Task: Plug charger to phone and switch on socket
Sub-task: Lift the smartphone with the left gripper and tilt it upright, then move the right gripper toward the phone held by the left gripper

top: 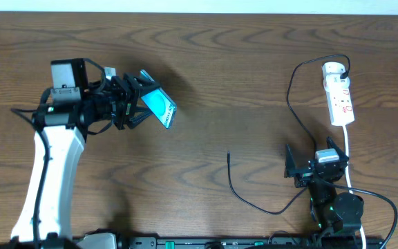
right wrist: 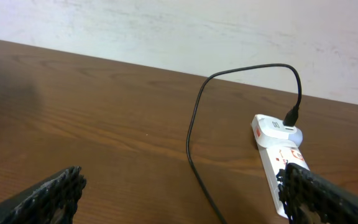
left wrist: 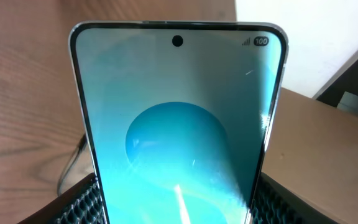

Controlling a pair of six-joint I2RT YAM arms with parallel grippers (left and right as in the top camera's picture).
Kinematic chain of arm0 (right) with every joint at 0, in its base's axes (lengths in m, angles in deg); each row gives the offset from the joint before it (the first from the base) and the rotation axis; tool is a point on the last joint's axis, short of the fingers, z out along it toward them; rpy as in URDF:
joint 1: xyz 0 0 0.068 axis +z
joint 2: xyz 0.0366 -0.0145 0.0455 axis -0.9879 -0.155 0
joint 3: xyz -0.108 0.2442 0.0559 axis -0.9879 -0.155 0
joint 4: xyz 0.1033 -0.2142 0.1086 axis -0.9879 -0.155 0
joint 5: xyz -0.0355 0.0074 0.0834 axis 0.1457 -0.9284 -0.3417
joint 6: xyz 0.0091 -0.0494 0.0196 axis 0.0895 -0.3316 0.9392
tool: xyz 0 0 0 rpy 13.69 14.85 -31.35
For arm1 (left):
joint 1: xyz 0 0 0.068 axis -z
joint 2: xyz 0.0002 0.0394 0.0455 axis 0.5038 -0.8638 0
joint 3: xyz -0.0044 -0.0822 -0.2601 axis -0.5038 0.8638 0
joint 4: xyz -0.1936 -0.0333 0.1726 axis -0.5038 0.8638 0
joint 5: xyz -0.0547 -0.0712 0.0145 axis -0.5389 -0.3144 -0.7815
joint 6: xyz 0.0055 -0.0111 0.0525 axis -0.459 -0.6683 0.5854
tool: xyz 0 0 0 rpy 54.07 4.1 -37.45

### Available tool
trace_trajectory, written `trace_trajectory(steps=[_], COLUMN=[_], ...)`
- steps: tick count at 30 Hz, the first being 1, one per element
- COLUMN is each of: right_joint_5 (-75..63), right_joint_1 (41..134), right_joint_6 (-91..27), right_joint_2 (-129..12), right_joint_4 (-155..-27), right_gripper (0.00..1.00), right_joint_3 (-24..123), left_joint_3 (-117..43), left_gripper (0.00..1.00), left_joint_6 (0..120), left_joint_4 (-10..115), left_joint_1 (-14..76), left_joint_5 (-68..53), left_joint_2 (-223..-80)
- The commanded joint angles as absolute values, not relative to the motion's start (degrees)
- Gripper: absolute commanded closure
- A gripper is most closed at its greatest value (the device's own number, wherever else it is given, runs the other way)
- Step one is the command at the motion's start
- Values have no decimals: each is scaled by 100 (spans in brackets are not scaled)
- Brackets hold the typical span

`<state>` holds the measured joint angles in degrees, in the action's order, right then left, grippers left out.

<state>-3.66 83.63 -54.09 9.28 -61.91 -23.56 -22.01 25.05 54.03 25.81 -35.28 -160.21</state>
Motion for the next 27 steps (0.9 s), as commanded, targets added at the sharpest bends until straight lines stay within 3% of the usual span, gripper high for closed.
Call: trace_trajectory(steps=[1,9,17,27], right_joint_5=[-405,-412,-794,-753], right_joint_1=[8380,8380,8380,8380], right_joint_6=[-5383,-5378,-4432,-4443], right_joint_2=[937,937,935,-75], right_joint_4=[-6211,-6170,-5748,-6834], right_gripper=[1,1,1,1], right_joint_3=[-2365,-2365,-2238,-378], left_joint_3=[-2282,-2282,-2282,-2282], left_gripper=[92,93,93,93], left_joint_6=[2378,2380,2380,2354], left_joint_4=[5364,5357,5355,5270], left_joint_1=[2554,2554,2554,2554], left_joint_5=[-4064,-4379,-4379,-4328], left_joint_2=[-16346,-17013,-17048,-17048])
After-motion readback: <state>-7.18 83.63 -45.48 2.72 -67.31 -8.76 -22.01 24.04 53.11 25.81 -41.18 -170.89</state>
